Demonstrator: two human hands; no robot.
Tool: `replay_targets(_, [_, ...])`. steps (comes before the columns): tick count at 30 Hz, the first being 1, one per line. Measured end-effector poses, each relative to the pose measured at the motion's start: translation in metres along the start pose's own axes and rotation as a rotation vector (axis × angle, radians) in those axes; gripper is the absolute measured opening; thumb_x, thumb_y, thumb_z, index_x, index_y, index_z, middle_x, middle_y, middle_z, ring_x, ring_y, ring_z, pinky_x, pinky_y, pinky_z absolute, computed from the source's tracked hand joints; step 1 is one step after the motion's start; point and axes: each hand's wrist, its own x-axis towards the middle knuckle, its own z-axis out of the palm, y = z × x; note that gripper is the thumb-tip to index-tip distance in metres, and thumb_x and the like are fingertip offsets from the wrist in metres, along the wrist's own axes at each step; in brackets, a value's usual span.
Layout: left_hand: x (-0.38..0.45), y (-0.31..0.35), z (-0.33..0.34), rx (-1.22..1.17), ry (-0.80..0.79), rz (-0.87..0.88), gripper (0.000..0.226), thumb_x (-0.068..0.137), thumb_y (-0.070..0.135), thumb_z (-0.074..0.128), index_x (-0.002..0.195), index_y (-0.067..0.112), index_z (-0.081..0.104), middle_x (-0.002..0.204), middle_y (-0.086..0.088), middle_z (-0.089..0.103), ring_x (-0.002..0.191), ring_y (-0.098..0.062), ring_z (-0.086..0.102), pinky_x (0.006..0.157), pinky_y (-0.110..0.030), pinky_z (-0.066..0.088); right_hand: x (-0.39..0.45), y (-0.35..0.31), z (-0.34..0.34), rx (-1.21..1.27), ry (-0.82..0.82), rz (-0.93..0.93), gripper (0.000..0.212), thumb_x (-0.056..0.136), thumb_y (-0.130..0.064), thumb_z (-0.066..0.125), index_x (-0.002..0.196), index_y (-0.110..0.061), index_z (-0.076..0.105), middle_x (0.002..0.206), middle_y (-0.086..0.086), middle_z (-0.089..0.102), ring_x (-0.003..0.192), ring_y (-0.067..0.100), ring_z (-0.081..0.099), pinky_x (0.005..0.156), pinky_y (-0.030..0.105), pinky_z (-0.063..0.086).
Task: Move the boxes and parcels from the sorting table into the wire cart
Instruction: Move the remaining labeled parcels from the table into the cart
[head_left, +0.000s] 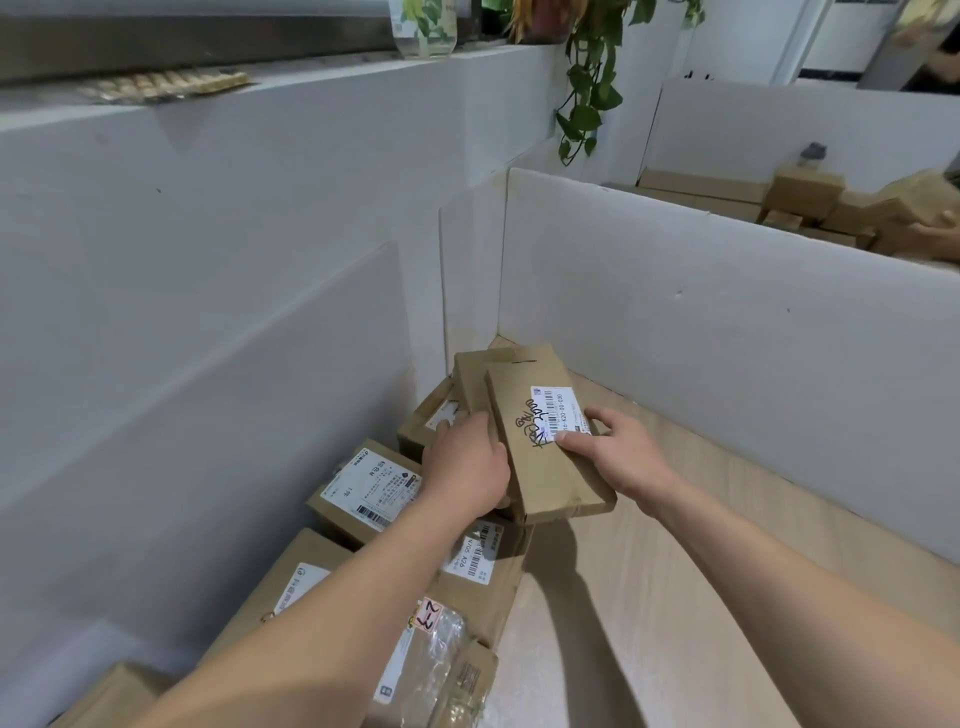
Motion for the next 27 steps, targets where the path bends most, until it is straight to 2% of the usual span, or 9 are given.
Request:
replay_targets(4, [-0.018,0.018,0.009,-0.052,0.033,0.067,0.026,0.1,0.019,0.049,0.125,0.019,0.058,0.123,-0.002,0.062,0.113,-0.024,0.058,0.094,-0.046,0.054,-0.026,0.009,-0.018,0.037,0.082,-0.027,0.098,0.056,-0.06,0.076,0.144,-0.023,0.055,0.134,-0.001,0.065,0.109,0.017,0.068,0.099,0.043,0.054])
replay_targets(10, [-0.068,0.052,0.031,-0.068,0.034,0.114,0.034,0.1,0.017,0.051,0.134,0.016,0.054,0.132,-0.004,0.058,0.123,-0.025,0.053,0.104,-0.046,0.047,-0.077,0.051,-0.05,0.073,0.15,-0.012,0.099,0.053,-0.067,0.074,0.143,-0.03,0.054,0.129,-0.002,0.068,0.111,0.018,0.068,0.099,0.045,0.055])
replay_targets(16, [-0.138,0.071,0.067,-0.062,0.013,0.135,0.034,0.098,0.013,0.049,0.132,0.015,0.053,0.129,-0.004,0.055,0.124,-0.025,0.049,0.106,-0.042,0.042,-0.153,0.093,-0.073,0.046,0.199,0.025,0.097,0.054,-0.068,0.07,0.142,-0.029,0.056,0.124,-0.004,0.07,0.108,0.018,0.067,0.097,0.044,0.054])
replay_targets(20, [-0.186,0.071,0.097,-0.037,-0.011,0.136,0.037,0.095,0.012,0.049,0.132,0.018,0.054,0.13,-0.001,0.056,0.126,-0.024,0.048,0.107,-0.04,0.041,-0.204,0.127,-0.082,0.006,0.206,0.032,0.075,0.073,-0.053,0.077,0.141,-0.027,0.057,0.127,-0.003,0.069,0.109,0.017,0.065,0.096,0.037,0.052])
replay_targets(23, [-0.222,0.068,0.116,-0.036,-0.023,0.132,0.042,0.094,0.009,0.048,0.134,0.019,0.055,0.13,-0.001,0.058,0.125,-0.022,0.048,0.105,-0.037,0.042,-0.237,0.153,-0.083,-0.026,0.195,0.041,0.071,0.08,-0.045,0.078,0.144,-0.026,0.054,0.134,-0.001,0.065,0.117,0.018,0.061,0.094,0.033,0.048])
replay_targets(27, [-0.266,0.064,0.135,-0.036,-0.038,0.103,0.041,0.092,0.007,0.049,0.131,0.018,0.056,0.129,-0.002,0.057,0.124,-0.024,0.049,0.101,-0.033,0.041,-0.277,0.181,-0.08,-0.03,0.149,0.045,0.063,0.082,-0.043,0.077,0.14,-0.027,0.058,0.114,-0.011,0.068,0.102,0.011,0.064,0.084,0.029,0.049])
